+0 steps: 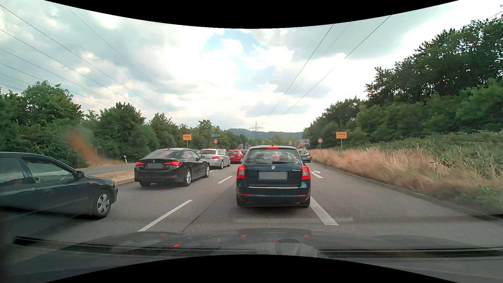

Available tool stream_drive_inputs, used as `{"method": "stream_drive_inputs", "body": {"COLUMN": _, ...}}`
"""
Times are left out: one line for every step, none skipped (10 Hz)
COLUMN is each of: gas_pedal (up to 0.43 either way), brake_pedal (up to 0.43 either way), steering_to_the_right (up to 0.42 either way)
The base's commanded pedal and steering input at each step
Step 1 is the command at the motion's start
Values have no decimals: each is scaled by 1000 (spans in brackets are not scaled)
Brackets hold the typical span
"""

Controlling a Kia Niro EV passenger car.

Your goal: Follow the waypoints while adhering to traffic rules and regulations

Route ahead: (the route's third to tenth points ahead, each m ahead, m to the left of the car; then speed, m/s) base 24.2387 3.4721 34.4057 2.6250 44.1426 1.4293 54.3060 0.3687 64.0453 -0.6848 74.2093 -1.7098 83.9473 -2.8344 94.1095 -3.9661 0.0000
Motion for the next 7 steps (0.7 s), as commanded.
{"method": "stream_drive_inputs", "body": {"gas_pedal": 0, "brake_pedal": 287, "steering_to_the_right": 2}}
{"method": "stream_drive_inputs", "body": {"gas_pedal": 0, "brake_pedal": 287, "steering_to_the_right": 3}}
{"method": "stream_drive_inputs", "body": {"gas_pedal": 0, "brake_pedal": 287, "steering_to_the_right": 3}}
{"method": "stream_drive_inputs", "body": {"gas_pedal": 0, "brake_pedal": 287, "steering_to_the_right": 3}}
{"method": "stream_drive_inputs", "body": {"gas_pedal": 0, "brake_pedal": 287, "steering_to_the_right": 3}}
{"method": "stream_drive_inputs", "body": {"gas_pedal": 0, "brake_pedal": 287, "steering_to_the_right": 2}}
{"method": "stream_drive_inputs", "body": {"gas_pedal": 0, "brake_pedal": 287, "steering_to_the_right": 2}}
